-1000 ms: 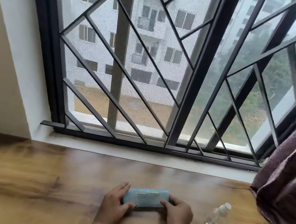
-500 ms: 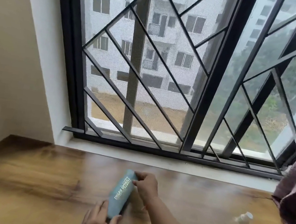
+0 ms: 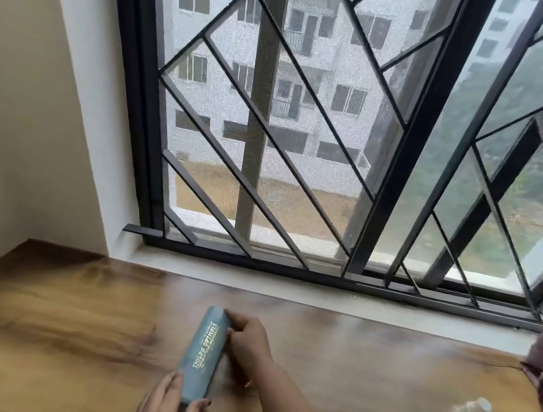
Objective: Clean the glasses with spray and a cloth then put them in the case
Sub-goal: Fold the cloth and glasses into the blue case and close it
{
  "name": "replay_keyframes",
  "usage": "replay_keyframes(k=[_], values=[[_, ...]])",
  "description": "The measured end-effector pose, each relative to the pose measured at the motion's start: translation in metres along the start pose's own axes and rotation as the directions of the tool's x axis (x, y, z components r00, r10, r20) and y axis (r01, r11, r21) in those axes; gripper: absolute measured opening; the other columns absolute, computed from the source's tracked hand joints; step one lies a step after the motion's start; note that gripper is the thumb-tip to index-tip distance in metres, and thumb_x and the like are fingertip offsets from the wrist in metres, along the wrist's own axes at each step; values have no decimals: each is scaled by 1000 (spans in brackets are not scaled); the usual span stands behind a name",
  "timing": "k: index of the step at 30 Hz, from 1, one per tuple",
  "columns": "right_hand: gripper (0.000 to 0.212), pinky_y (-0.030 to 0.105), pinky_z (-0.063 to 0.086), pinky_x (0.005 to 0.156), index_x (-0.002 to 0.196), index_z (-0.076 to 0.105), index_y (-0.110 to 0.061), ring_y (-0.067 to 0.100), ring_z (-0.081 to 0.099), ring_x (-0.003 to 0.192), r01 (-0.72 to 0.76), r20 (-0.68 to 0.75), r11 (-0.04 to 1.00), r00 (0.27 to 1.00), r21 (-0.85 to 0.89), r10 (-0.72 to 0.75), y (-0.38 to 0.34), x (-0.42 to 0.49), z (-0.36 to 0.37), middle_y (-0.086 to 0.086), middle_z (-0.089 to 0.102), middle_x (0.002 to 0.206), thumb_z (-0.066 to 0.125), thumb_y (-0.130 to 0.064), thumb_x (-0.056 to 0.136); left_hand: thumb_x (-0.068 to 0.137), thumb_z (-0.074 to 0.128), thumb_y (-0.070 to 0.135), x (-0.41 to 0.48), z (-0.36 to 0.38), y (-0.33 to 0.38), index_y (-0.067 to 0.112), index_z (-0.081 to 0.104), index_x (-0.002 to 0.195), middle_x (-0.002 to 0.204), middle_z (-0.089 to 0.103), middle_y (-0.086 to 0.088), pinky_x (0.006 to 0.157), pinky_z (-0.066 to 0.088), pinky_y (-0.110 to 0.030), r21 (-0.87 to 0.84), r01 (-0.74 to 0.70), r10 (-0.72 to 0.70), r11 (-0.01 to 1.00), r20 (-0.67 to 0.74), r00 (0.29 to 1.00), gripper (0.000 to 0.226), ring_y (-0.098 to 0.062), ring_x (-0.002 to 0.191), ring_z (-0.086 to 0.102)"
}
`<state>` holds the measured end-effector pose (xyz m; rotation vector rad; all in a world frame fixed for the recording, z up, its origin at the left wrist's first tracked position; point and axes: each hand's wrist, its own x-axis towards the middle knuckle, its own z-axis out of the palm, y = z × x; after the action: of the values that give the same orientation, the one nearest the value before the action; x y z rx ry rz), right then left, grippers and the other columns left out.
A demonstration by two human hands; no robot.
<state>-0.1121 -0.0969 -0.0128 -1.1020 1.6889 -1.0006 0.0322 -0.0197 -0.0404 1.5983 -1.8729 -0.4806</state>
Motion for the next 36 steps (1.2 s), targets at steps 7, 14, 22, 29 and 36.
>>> replay_keyframes(k=[7,14,22,29,36], values=[[62,13,30,103,141,32,-12,12,42,130,165,-136,986,977,-6,-164,-12,-41,-31,3,43,143,52,4,85,71,36,81,0,-3,7,-2,71,93,99,68,-24,77,49,-38,22,-76,76,997,-12,997,92,-37,85,64],[55,27,46,95,122,57,-1,18,56,114,205,-754,818,318,-537,-574,-8,-148,-156,7,58,122,69,11,70,73,55,57,-11,41,129,3,68,107,114,66,-8,94,38,-20,-276,-395,442,876,136,886,65,-16,108,54],[88,40,40,98,131,49,-5,35,52,119,-125,-898,966,410,-227,-158,48,-184,-228,20,54,131,87,-17,53,83,62,26,-39,97,241,12,25,145,152,26,0,109,10,-10,-478,-178,439,860,516,736,74,-8,139,21],[59,37,42,82,123,58,-12,36,59,104,-220,-794,974,582,51,173,76,-180,-224,22,66,107,80,-18,69,77,48,10,-44,108,247,12,44,136,140,47,-5,106,33,-18,-482,-4,382,876,690,615,59,-12,128,44],[23,28,36,59,101,64,-8,30,62,79,-26,-757,997,652,-68,-35,43,-143,-190,11,67,80,68,-19,81,76,43,12,-20,89,226,11,60,117,103,67,-8,71,36,-12,-554,-21,362,832,514,778,44,-24,91,59]])
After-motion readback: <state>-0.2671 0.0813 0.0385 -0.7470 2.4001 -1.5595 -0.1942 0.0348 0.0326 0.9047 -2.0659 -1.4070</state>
